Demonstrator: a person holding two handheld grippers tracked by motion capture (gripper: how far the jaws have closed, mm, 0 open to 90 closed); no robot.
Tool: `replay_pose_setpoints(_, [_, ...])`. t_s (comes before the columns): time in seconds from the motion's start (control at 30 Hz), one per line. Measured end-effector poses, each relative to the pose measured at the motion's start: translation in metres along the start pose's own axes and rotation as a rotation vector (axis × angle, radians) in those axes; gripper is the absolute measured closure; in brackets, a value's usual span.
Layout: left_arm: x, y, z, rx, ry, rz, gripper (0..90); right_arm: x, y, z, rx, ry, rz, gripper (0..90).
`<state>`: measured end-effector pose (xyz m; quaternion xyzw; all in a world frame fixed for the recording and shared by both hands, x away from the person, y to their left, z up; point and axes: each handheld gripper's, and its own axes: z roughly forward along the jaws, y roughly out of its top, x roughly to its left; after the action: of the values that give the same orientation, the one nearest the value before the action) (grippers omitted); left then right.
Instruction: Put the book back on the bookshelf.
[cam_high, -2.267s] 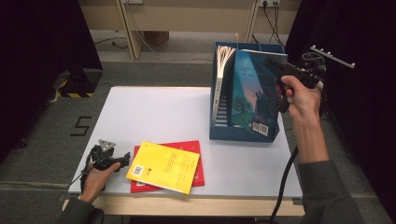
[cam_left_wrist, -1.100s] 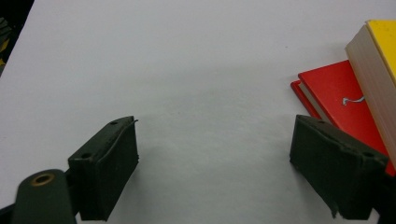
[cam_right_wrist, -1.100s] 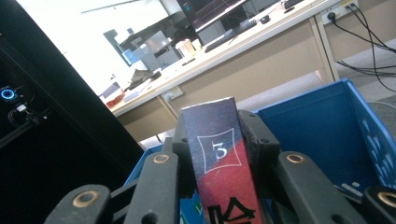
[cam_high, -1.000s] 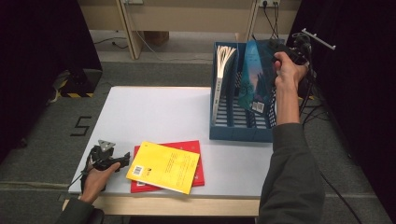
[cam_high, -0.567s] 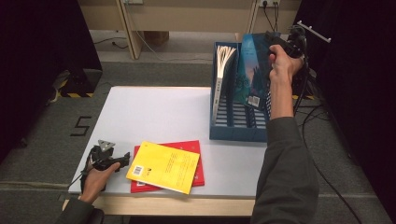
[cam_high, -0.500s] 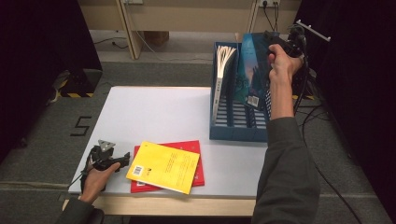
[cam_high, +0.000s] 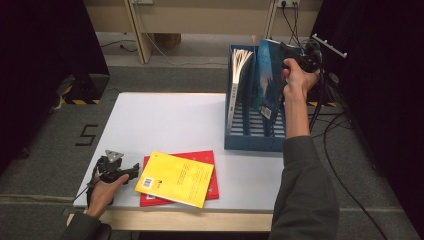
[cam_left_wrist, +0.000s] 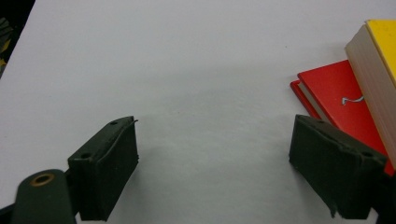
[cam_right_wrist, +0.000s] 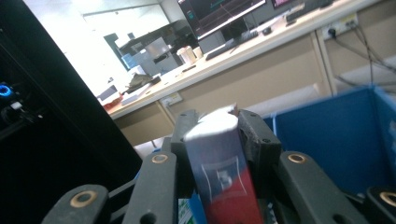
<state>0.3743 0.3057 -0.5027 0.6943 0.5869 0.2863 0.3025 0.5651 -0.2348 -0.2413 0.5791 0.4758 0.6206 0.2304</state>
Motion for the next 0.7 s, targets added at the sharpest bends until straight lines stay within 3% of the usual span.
replay_pose_setpoints(0.1, [0.0,0.0,0.0,-0.001,-0.002,-0.005,14.5,-0.003,-0.009,0.0,-0.01,-0.011,-0.014,68.3])
replay_pose_setpoints(0.27, [0.0,0.0,0.0,0.001,-0.002,-0.003,14.5,-0.007,-0.028,0.001,0.018,0.007,0.003,66.8])
replay_pose_setpoints(0.43, [0.001,0.0,0.0,0.0,-0.007,-0.012,14.7,-0.009,-0.053,0.011,0.061,0.002,0.033,67.5])
replay_pose_setpoints(0.5, [0.001,0.0,0.0,0.003,-0.007,-0.008,14.6,-0.016,-0.065,0.013,0.075,0.016,0.08,67.5])
replay_pose_setpoints(0.7, [0.001,0.0,0.0,0.002,-0.004,-0.006,14.7,-0.013,-0.069,0.008,0.091,0.039,0.023,67.9])
